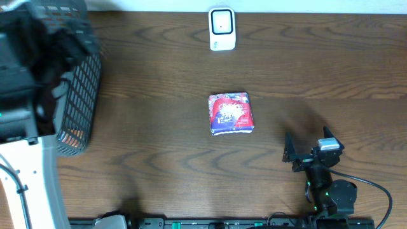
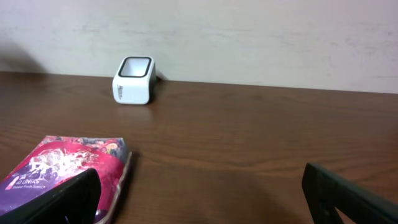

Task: Scan the item barcode
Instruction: 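Move the left gripper back into the basket over the green wipes pack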

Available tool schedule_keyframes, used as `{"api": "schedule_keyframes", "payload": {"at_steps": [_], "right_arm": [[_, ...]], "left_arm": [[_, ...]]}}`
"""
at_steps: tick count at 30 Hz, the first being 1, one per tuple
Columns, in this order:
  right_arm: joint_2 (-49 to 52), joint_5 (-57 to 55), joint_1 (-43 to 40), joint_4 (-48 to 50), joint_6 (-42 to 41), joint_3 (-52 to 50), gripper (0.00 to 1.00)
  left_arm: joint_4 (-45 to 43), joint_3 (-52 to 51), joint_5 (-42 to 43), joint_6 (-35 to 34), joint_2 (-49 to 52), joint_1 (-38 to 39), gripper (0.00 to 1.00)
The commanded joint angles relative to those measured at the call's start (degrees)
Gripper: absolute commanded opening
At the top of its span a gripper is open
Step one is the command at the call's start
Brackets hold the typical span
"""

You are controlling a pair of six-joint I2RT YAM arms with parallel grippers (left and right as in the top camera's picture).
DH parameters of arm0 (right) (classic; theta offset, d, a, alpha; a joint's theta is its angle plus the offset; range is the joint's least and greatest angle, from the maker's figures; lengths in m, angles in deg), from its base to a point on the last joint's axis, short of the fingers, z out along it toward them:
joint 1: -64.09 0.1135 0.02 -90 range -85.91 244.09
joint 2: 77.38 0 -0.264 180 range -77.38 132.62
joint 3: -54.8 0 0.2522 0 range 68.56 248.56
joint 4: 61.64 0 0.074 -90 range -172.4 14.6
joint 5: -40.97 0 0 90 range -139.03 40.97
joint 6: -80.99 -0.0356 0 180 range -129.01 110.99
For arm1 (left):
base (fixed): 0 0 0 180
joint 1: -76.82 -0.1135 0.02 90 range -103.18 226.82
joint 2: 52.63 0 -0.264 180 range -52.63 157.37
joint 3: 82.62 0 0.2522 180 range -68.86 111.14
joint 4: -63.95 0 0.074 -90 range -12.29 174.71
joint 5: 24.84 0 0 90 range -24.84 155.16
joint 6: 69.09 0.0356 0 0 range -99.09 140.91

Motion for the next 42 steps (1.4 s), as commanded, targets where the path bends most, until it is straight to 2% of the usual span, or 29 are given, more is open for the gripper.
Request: {"api": "schedule_keyframes", "payload": {"at_steps": [1,10,15,18,23,31,36,40,42], "right_arm": [[-0.22,-0.11,-0.13,-0.22,-0.81,-0.11,0.99],[-0.22,-0.11,-0.13,-0.22,-0.81,-0.11,0.99],[-0.22,-0.11,-0.13,-0.22,-0.81,-0.11,0.99],[-0.22,-0.13,-0.13,-0.22,-0.81,-0.11,0.99],[-0.22,-0.11,-0.13,-0.22,-0.81,-0.11,0.99],[-0.22,-0.11,-0.13,-0.22,-0.81,-0.11,0.99],[-0.22,-0.11,-0.13,-0.22,-0.81,-0.11,0.99],[-0.22,-0.11,-0.13,-0.22,-0.81,-0.11,0.99],[-0.22,-0.11,-0.13,-0.22,-0.81,-0.11,0.99]], "left_arm": [[-0.26,1.01,-2.4,0.96,1.25,-7.1,0.96],[-2.64,1.01,-4.74,0.98,6.78,-15.63,0.98],[-2.58,1.01,-18.58,0.96,8.68,-17.4,0.98],[-1.97,1.01,-21.99,0.98,9.2,-17.51,0.98],[0.22,0.87,-22.12,1.16,10.69,-17.51,0.98],[2.93,0.68,-22.88,8.07,17.31,-18.91,0.98],[6.03,0.68,-22.77,7.52,22.77,-19.1,0.98],[9.62,0.63,-22.82,1.62,27.15,-19.1,0.98],[10.99,0.59,-22.86,1.31,29.46,-19.1,0.98]]}}
